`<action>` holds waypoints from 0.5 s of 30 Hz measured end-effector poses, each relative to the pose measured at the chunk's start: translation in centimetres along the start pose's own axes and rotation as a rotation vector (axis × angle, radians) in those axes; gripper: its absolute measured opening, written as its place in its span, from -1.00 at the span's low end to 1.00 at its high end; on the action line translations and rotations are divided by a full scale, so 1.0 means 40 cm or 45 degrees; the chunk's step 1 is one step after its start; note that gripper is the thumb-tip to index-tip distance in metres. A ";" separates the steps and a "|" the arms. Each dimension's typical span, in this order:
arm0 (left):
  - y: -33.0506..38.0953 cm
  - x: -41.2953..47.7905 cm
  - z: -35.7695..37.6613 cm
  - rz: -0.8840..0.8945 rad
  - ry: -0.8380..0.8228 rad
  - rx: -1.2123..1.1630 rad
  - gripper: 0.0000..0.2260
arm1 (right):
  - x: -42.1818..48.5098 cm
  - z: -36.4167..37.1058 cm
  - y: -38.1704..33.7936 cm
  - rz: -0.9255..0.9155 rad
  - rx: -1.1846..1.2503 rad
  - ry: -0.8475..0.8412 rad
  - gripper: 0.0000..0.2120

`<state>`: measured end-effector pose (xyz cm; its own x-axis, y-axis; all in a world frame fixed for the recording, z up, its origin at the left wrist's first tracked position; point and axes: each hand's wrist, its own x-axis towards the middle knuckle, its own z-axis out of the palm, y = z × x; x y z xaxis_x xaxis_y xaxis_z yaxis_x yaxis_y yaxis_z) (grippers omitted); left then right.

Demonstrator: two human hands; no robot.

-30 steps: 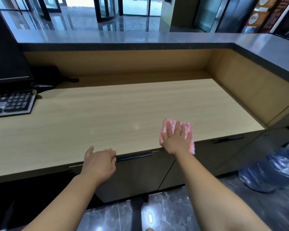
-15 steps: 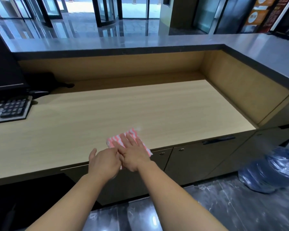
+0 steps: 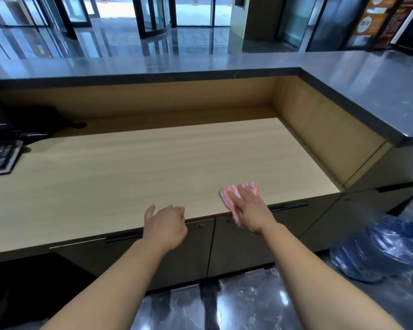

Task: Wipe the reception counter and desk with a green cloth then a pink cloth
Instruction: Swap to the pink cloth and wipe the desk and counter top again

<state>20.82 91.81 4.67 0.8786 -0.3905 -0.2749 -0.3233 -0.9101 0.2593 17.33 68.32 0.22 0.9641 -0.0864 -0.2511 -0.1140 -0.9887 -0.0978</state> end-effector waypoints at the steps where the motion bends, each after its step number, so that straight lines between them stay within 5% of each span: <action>1: 0.019 0.001 -0.005 0.004 -0.013 0.006 -0.76 | -0.009 -0.010 0.028 0.036 0.082 -0.020 -0.30; 10: 0.196 -0.004 -0.105 0.055 0.027 0.040 -0.86 | -0.063 -0.152 0.039 0.102 -0.060 -0.203 -0.57; 15: 0.254 -0.027 -0.181 0.069 0.092 0.048 -0.78 | -0.125 -0.184 0.016 0.081 0.061 -0.143 -0.47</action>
<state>19.14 83.98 14.33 0.8822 -0.4294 -0.1934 -0.3827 -0.8930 0.2369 14.20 67.22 8.52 0.9219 -0.1316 -0.3645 -0.1878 -0.9745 -0.1232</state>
